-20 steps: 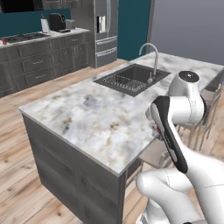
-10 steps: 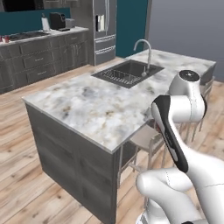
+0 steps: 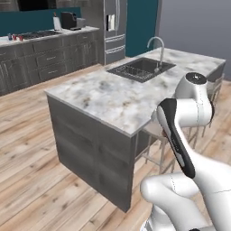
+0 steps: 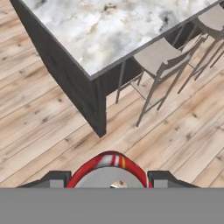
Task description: Four empty soda cans are scattered around the kitchen. Gather all the cans and cluster them next to the stove for recycling.
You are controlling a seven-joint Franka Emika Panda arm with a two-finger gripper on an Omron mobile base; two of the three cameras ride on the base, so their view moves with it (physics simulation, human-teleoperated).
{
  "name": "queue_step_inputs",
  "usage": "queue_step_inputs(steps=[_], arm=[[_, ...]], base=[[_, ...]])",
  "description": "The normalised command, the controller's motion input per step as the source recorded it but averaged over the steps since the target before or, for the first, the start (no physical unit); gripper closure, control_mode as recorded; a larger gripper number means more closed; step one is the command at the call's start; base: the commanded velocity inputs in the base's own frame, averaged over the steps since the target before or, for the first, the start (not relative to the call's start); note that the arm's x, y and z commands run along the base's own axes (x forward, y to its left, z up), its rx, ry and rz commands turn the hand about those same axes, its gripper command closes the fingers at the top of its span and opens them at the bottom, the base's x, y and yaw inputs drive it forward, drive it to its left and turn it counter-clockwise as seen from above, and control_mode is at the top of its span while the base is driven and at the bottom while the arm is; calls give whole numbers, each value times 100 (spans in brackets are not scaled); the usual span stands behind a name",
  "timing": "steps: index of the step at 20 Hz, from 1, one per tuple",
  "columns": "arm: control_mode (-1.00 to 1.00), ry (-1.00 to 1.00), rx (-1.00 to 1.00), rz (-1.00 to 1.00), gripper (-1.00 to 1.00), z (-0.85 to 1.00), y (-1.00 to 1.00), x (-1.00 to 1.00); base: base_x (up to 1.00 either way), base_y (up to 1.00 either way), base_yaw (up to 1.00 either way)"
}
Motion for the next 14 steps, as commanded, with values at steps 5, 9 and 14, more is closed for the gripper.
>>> queue_step_inputs(steps=[5,9,14], arm=[[100,0,0,0,100,0,0,0],[100,0,0,0,100,0,0,0],[100,0,0,0,100,0,0,0]], base=[[-54,60,9],[-38,68,11],[-11,77,12]])
